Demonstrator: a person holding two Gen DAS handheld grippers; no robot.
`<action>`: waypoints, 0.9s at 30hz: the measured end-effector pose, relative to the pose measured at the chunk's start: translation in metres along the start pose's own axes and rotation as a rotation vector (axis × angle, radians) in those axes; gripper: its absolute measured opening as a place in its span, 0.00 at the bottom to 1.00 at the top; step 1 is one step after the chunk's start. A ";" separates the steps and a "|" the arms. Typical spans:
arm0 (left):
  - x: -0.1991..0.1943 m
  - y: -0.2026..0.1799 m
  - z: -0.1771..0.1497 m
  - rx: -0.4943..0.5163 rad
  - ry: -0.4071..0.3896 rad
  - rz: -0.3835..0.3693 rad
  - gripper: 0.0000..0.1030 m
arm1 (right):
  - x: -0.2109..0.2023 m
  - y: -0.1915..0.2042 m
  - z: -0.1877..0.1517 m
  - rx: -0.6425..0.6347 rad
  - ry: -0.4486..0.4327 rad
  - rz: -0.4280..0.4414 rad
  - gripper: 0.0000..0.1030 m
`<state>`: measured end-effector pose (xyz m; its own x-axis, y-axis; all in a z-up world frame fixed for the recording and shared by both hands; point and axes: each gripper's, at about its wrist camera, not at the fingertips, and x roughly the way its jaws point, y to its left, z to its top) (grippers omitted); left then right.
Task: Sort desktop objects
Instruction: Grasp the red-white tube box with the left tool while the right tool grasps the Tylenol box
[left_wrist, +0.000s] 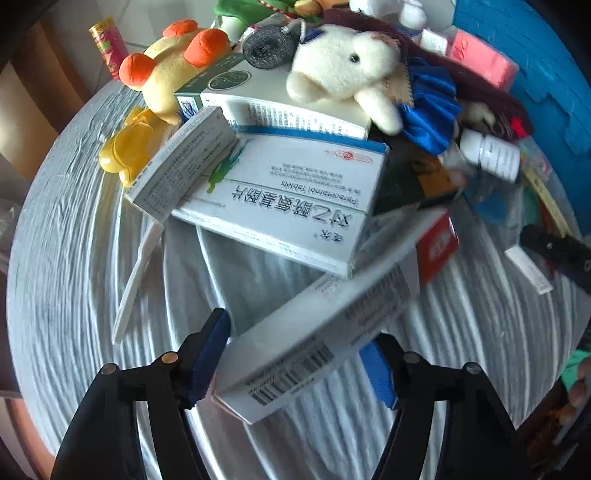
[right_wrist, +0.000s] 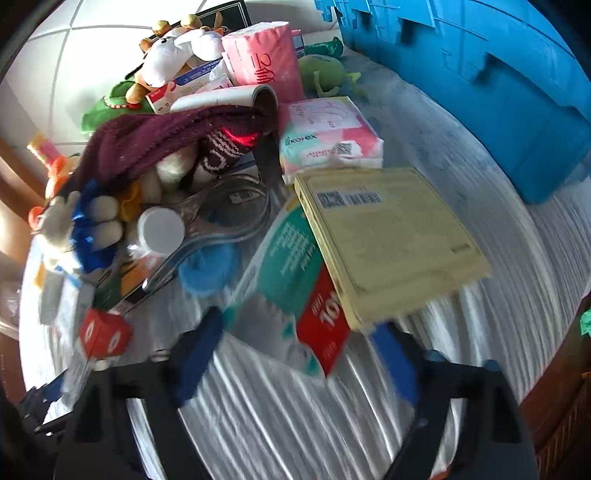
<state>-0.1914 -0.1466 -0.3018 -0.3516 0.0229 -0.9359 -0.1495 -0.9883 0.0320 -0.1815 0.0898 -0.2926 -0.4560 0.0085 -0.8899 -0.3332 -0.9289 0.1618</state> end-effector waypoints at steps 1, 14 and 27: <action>0.000 -0.001 0.002 0.000 -0.004 0.001 0.66 | 0.001 0.004 0.003 -0.007 -0.010 -0.004 0.70; -0.004 -0.012 0.017 -0.004 0.012 -0.017 0.61 | -0.004 -0.007 0.000 -0.068 0.023 0.022 0.85; -0.012 -0.053 0.021 0.055 0.048 -0.059 0.40 | -0.014 -0.040 -0.013 -0.232 0.124 -0.025 0.84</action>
<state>-0.1984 -0.0918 -0.2846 -0.2959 0.0725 -0.9525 -0.2193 -0.9756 -0.0061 -0.1507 0.1216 -0.2919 -0.3408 0.0008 -0.9402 -0.1381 -0.9892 0.0492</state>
